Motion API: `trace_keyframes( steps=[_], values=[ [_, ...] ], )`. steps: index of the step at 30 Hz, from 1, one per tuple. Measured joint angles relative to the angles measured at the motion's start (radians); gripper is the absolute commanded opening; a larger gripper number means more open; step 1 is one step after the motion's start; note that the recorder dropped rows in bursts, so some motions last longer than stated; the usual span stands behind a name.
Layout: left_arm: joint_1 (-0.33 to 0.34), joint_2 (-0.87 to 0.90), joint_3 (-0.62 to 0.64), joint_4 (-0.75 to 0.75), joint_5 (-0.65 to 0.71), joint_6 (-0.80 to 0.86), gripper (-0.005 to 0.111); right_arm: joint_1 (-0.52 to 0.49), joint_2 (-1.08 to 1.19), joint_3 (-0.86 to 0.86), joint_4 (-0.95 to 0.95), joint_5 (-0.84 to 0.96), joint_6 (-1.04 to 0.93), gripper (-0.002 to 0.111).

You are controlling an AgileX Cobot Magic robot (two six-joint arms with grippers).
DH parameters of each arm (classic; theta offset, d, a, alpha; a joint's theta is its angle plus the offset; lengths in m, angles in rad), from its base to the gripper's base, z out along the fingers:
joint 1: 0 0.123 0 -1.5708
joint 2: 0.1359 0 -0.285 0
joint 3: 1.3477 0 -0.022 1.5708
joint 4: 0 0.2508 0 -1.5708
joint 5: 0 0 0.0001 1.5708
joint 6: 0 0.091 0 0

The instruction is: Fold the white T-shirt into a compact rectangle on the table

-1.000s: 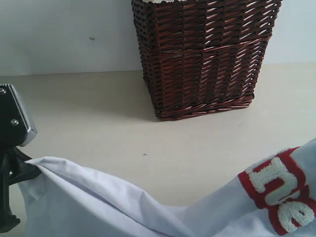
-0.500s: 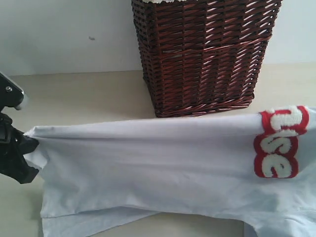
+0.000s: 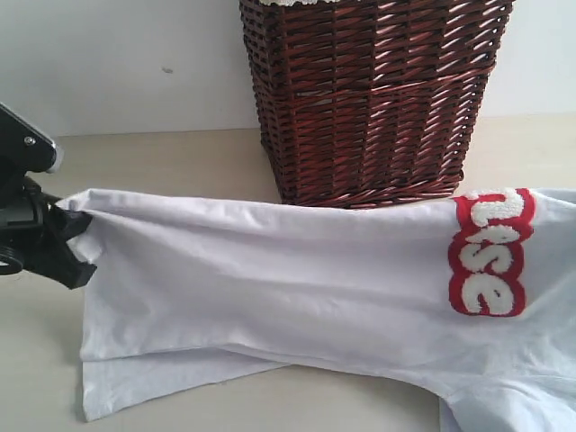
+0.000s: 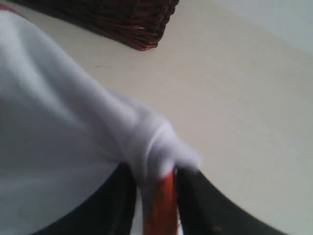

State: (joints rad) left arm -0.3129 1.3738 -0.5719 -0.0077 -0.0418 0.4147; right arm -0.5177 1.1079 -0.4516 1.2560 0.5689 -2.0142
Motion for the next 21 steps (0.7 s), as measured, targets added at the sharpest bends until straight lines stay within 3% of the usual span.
trace_keyframes(
  steps=[3, 5, 11, 14, 17, 21],
  values=[
    [0.002, 0.025, -0.011, 0.000, -0.060, 0.002, 0.082, 0.000, 0.018, 0.000, 0.119, -0.016, -0.040, 0.061],
    [0.004, 0.038, -0.018, 0.000, -0.077, 0.002, 0.092, 0.000, 0.022, 0.000, 0.194, -0.020, -0.052, 0.066],
    [0.004, 0.047, -0.020, 0.008, -0.089, 0.008, 0.090, 0.000, 0.022, 0.000, 0.280, -0.024, -0.062, 0.067],
    [0.004, 0.023, -0.020, 0.008, -0.089, 0.019, 0.081, 0.000, -0.003, 0.000, 0.284, 0.002, -0.062, 0.066],
    [0.004, -0.045, -0.020, 0.008, -0.093, 0.023, 0.060, -0.002, -0.050, 0.000, 0.277, 0.100, -0.062, 0.061],
    [0.004, -0.199, -0.020, 0.008, -0.108, 0.025, 0.015, -0.002, -0.145, -0.002, 0.223, 0.306, -0.062, 0.040]
  ],
)
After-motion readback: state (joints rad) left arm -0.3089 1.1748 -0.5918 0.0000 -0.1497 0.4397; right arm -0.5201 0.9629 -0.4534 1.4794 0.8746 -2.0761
